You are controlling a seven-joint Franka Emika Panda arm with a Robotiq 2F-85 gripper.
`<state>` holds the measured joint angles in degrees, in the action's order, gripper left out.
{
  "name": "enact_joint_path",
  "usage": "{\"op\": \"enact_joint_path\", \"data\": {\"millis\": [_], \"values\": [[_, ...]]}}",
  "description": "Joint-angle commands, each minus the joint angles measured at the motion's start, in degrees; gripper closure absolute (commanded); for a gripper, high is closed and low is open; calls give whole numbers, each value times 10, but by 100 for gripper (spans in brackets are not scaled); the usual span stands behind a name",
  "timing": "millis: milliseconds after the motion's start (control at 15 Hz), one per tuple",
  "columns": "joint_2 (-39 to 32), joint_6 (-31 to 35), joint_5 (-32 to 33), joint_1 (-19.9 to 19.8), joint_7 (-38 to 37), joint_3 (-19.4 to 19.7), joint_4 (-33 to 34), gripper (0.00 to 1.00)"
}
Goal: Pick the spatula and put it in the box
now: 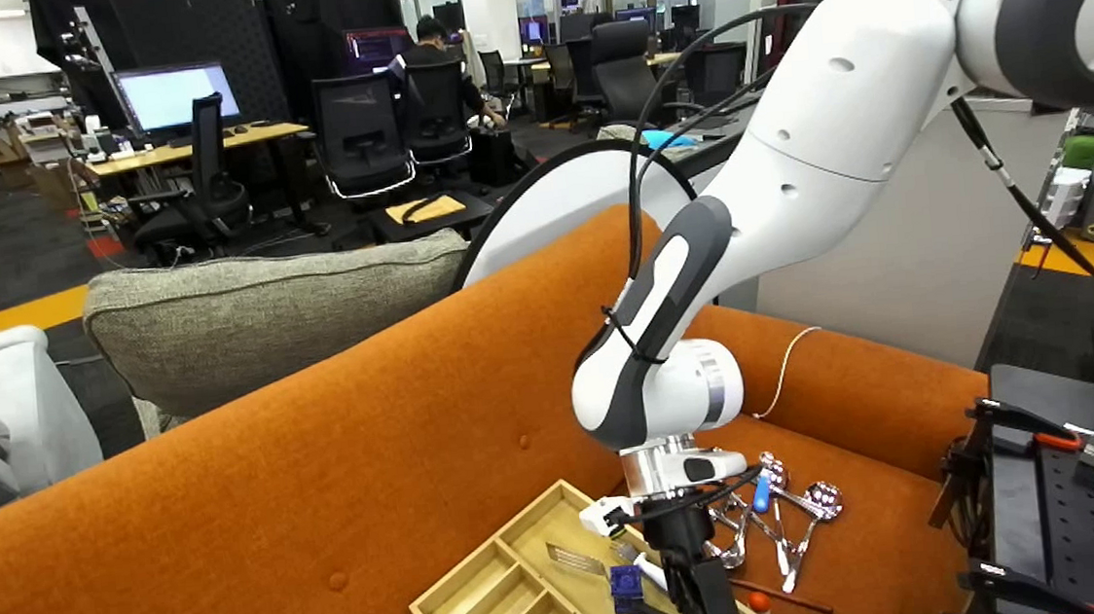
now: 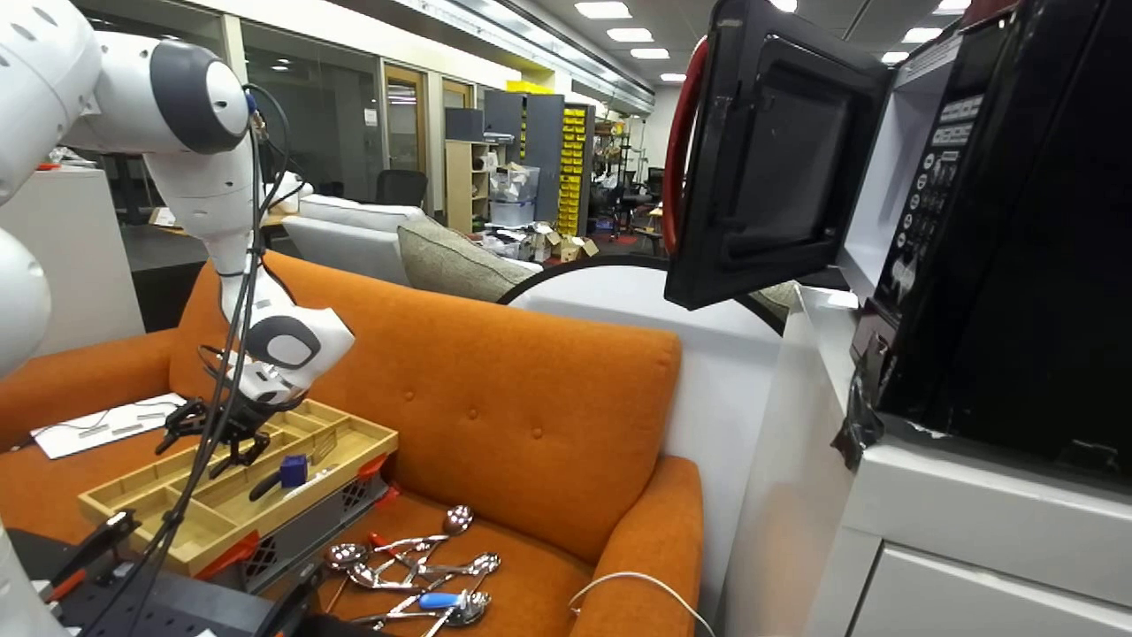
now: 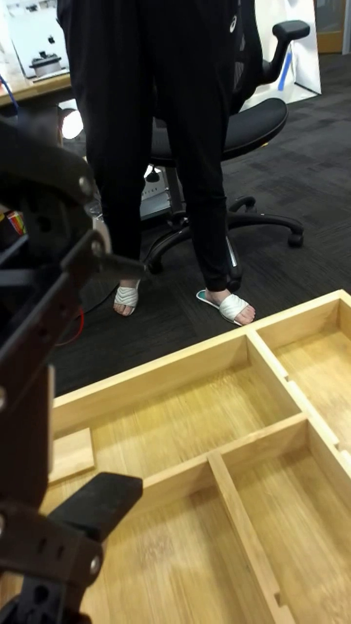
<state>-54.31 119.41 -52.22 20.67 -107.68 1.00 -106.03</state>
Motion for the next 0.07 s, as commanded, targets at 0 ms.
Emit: {"op": "enact_joint_path", "data": {"millis": [0], "values": [[0, 10, 17, -19, -8, -19, 0, 0]]}}
